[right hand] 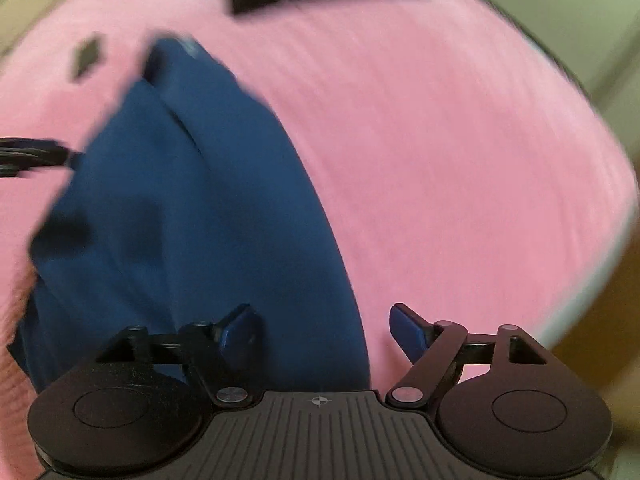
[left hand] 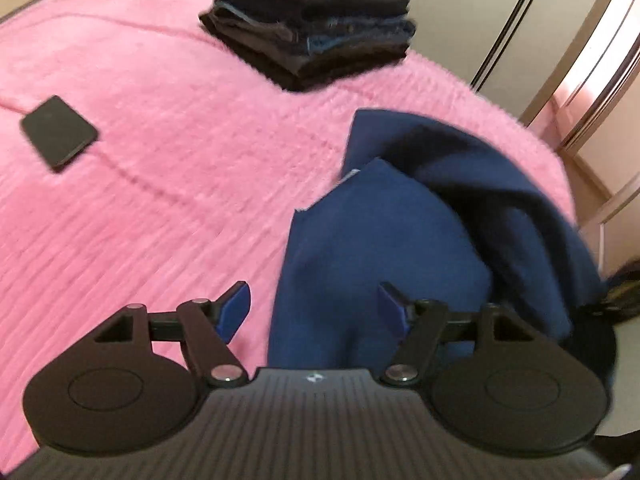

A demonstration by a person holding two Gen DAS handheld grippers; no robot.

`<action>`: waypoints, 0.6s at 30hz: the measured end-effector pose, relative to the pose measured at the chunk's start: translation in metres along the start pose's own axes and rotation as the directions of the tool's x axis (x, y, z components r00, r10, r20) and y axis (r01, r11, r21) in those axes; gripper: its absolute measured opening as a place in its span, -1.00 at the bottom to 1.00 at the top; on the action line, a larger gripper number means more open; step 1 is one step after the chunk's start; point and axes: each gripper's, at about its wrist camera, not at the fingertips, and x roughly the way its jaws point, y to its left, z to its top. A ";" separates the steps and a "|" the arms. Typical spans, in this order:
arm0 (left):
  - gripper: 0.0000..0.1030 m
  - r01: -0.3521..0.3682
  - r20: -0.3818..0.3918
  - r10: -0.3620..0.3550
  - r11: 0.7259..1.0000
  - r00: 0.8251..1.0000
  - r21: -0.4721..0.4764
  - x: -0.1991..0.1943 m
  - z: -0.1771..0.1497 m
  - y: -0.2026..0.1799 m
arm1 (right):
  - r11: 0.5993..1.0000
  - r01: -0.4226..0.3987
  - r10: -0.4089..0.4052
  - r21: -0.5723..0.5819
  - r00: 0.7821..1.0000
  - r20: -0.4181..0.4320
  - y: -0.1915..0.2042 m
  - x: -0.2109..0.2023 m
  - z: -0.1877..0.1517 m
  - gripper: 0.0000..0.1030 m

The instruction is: Fold clothes

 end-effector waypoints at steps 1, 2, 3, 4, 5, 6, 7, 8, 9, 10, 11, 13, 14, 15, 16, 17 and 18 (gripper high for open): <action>0.27 0.011 -0.027 -0.011 1.000 1.000 -0.009 0.014 0.005 0.002 | 0.999 -0.029 0.030 -0.029 0.999 0.034 0.001 0.002 0.014 0.50; 0.27 0.023 -0.053 -0.024 1.000 0.998 -0.018 0.026 0.010 0.004 | 0.997 -0.057 0.061 -0.059 0.996 0.068 0.001 0.004 0.027 0.50; 0.27 0.035 -0.082 -0.037 0.999 0.996 -0.023 0.037 0.014 0.005 | 0.992 -0.095 0.100 -0.087 0.993 0.060 0.002 0.013 0.042 0.50; 0.25 0.049 -0.114 -0.051 0.999 0.992 -0.022 0.047 0.017 0.005 | 0.985 -0.133 0.139 -0.113 0.989 0.047 0.002 0.022 0.056 0.49; 0.05 0.066 -0.139 -0.068 0.998 0.988 -0.023 0.054 0.020 0.004 | 0.977 -0.181 0.184 -0.115 0.983 0.023 -0.002 0.029 0.063 0.49; -0.44 0.085 -0.158 -0.088 0.996 0.983 -0.025 0.058 0.021 0.003 | 0.968 -0.234 0.235 -0.095 0.972 0.001 -0.005 0.033 0.071 0.09; -0.72 0.088 -0.178 -0.089 0.996 0.980 -0.017 0.060 0.022 -0.001 | 0.955 -0.287 0.286 -0.072 0.958 -0.019 -0.009 0.036 0.079 -0.60; -0.99 0.071 -0.191 -0.069 0.997 0.979 0.005 0.056 0.021 -0.006 | 0.952 -0.299 0.298 -0.060 0.954 -0.032 -0.013 0.034 0.083 -0.85; -1.00 0.052 -0.197 -0.046 0.998 0.979 0.028 0.048 0.019 -0.011 | 0.951 -0.306 0.304 -0.049 0.952 -0.043 -0.017 0.032 0.086 -0.88; -1.00 0.035 -0.189 -0.028 0.999 0.982 0.033 0.035 0.018 -0.014 | 0.953 -0.297 0.294 -0.057 0.955 -0.045 -0.025 0.025 0.089 -0.90; -1.00 0.020 -0.167 -0.017 1.000 0.986 0.018 0.017 0.017 -0.014 | 0.956 -0.288 0.286 -0.060 0.957 -0.037 -0.027 0.017 0.086 -0.91; -1.00 -0.027 -0.112 0.022 0.999 0.993 -0.037 -0.028 0.012 -0.009 | 0.960 -0.281 0.281 -0.006 0.960 0.006 -0.040 -0.005 0.089 -0.92; -0.99 -0.052 -0.084 0.046 0.996 0.995 -0.070 -0.053 0.010 -0.006 | 0.960 -0.280 0.279 0.023 0.960 0.034 -0.046 -0.016 0.091 -0.92; -0.99 -0.082 -0.055 0.077 0.992 0.995 -0.098 -0.079 0.007 -0.003 | 0.957 -0.286 0.282 0.045 0.957 0.072 -0.050 -0.031 0.095 -0.92; -0.99 -0.119 -0.028 0.117 0.986 0.993 -0.120 -0.107 0.003 -0.002 | 0.952 -0.301 0.293 0.059 0.949 0.114 -0.049 -0.043 0.106 -0.92; -0.99 -0.155 -0.001 0.156 0.977 0.988 -0.144 -0.135 -0.001 -0.001 | 0.946 -0.319 0.306 0.056 0.938 0.164 -0.047 -0.056 0.115 -0.92; -0.99 -0.186 0.030 0.194 0.967 0.981 -0.172 -0.163 -0.005 0.000 | 0.944 -0.329 0.315 0.038 0.926 0.207 -0.043 -0.067 0.123 -0.92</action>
